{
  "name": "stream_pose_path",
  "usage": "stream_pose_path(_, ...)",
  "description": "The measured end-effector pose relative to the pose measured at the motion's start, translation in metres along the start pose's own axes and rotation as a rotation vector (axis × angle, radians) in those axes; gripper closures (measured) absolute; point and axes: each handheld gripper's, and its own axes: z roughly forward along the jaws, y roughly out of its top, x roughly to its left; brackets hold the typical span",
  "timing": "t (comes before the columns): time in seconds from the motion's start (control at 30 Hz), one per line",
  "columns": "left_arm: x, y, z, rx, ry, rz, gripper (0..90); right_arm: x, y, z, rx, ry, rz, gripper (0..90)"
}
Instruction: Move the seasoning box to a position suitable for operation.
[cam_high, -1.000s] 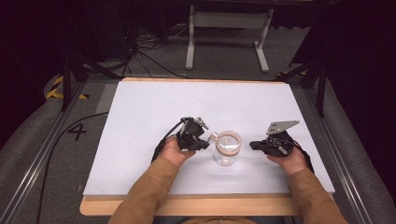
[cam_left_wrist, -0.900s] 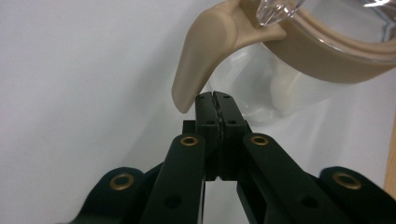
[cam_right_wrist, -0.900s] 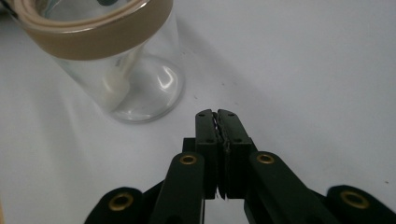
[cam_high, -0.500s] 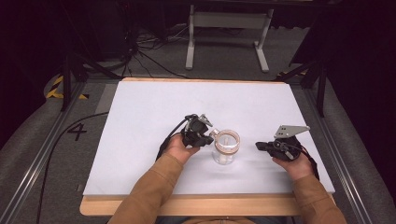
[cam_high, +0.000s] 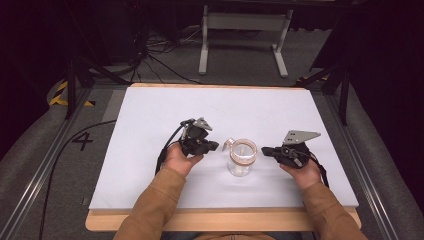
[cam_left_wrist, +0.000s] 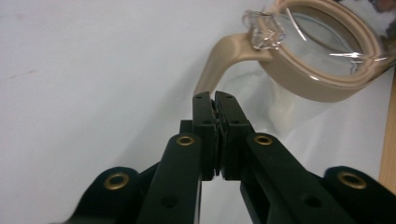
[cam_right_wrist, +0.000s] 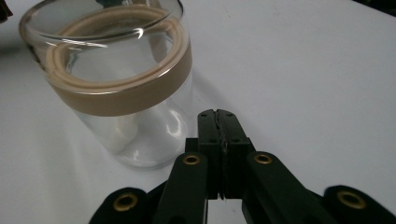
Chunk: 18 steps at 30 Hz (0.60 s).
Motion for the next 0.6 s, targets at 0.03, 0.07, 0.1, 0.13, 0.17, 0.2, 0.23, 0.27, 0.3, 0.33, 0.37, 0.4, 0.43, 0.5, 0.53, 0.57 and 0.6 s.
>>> stream_pose_path(0.03,0.002,-0.002,-0.003,-0.009,0.005,-0.02,86.5,0.0,0.001,0.004,0.001,0.007,0.003,89.3)
stream_pose_path(0.07,0.003,-0.005,-0.006,-0.016,0.011,-0.029,86.2,0.0,0.001,0.008,0.006,0.013,0.003,89.3)
stream_pose_path(0.1,0.004,-0.007,-0.008,-0.018,0.02,-0.037,85.9,0.001,0.002,0.012,0.01,0.014,-0.003,89.4)
stream_pose_path(0.13,0.005,-0.009,-0.01,-0.019,0.021,-0.043,85.2,0.001,0.003,0.016,0.019,0.016,-0.006,89.4)
stream_pose_path(0.17,0.006,-0.011,-0.013,-0.032,0.023,-0.057,84.0,0.001,0.003,0.019,0.021,0.02,-0.011,89.3)
stream_pose_path(0.2,0.007,-0.012,-0.014,-0.037,0.028,-0.066,81.5,0.001,0.003,0.023,0.027,0.027,-0.012,89.3)
stream_pose_path(0.23,0.008,-0.013,-0.016,-0.04,0.028,-0.085,80.8,0.001,0.003,0.026,0.034,0.031,-0.012,89.3)
stream_pose_path(0.27,0.009,-0.015,-0.016,-0.04,0.027,-0.088,81.4,0.0,0.002,0.029,0.042,0.035,-0.012,89.4)
stream_pose_path(0.3,0.009,-0.015,-0.016,-0.039,0.03,-0.093,84.0,0.0,0.002,0.031,0.05,0.043,-0.014,89.4)
stream_pose_path(0.33,0.009,-0.016,-0.017,-0.023,0.028,-0.085,86.6,0.0,0.001,0.033,0.057,0.05,-0.016,89.4)
stream_pose_path(0.37,0.008,-0.016,-0.016,-0.025,0.033,-0.086,88.3,0.001,0.001,0.034,0.064,0.044,-0.021,89.4)
stream_pose_path(0.4,0.008,-0.016,-0.015,-0.018,0.034,-0.081,89.2,0.001,0.001,0.035,0.066,0.042,-0.02,89.4)
stream_pose_path(0.43,0.007,-0.016,-0.014,-0.008,0.021,-0.084,89.1,0.001,0.001,0.035,0.068,0.042,-0.018,89.4)
stream_pose_path(0.5,0.006,-0.016,-0.011,-0.005,0.007,-0.077,88.6,0.001,0.0,0.034,0.07,0.047,-0.003,89.5)
stream_pose_path(0.53,0.005,-0.016,-0.01,0.008,0.017,-0.078,88.9,0.001,0.0,0.034,0.072,0.046,0.002,89.5)
stream_pose_path(0.57,0.005,-0.015,-0.008,0.021,0.027,-0.086,88.8,0.002,0.0,0.034,0.075,0.044,0.004,89.5)
stream_pose_path(0.6,0.006,-0.015,-0.007,0.028,0.022,-0.083,88.9,0.002,0.0,0.034,0.079,0.041,0.007,89.5)
